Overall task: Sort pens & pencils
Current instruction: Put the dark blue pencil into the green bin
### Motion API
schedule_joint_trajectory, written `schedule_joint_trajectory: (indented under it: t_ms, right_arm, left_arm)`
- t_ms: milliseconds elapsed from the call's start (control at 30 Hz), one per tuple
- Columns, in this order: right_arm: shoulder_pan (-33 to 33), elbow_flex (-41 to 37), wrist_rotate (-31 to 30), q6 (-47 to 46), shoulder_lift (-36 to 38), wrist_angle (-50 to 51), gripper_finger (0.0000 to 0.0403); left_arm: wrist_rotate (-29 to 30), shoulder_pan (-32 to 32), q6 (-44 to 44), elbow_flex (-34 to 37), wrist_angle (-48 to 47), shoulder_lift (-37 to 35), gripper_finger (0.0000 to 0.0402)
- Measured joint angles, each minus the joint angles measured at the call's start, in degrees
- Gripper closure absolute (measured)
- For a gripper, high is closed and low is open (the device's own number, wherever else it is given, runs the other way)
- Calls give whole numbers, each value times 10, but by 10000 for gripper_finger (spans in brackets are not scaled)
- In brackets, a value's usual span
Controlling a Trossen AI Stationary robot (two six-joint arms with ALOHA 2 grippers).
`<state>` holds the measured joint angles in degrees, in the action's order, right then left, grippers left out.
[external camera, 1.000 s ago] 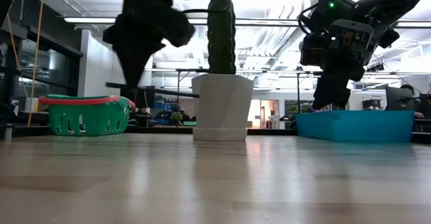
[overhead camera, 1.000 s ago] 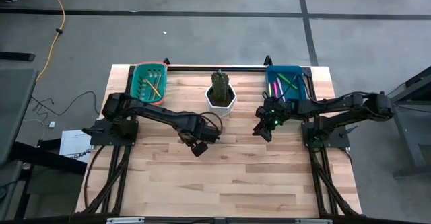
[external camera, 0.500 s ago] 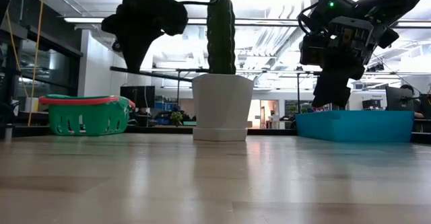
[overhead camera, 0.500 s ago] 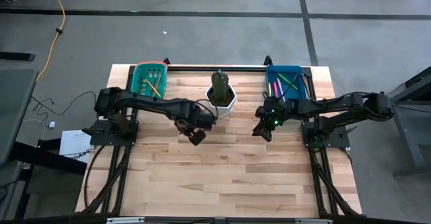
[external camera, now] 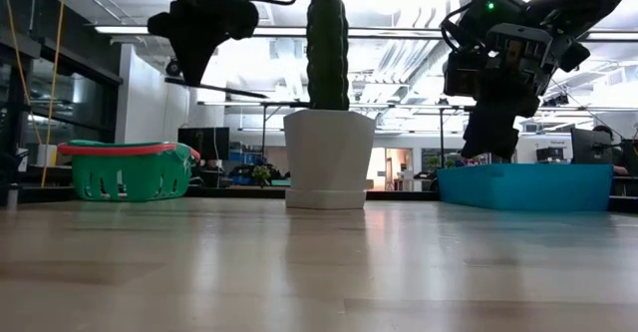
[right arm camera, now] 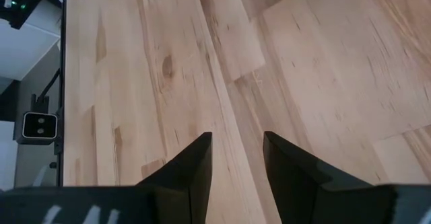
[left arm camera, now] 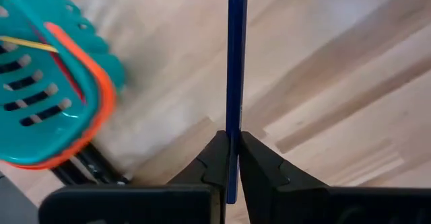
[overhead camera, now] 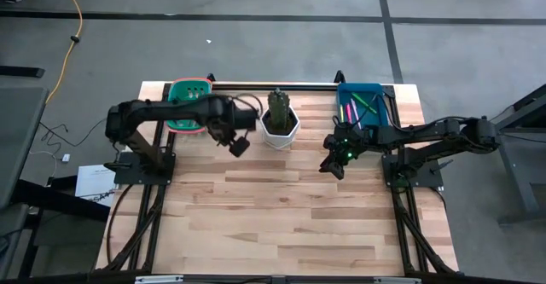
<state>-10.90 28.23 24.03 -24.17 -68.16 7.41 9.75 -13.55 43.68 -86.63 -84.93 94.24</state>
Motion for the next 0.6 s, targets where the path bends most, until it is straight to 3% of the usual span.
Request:
schedule_joint_trajectory:
  t_ms: [600]
  right_arm:
    - [-10,0,0,-15,0,3,279]
  left_arm:
    - [0,-214,-167,0,-24,-32,383]
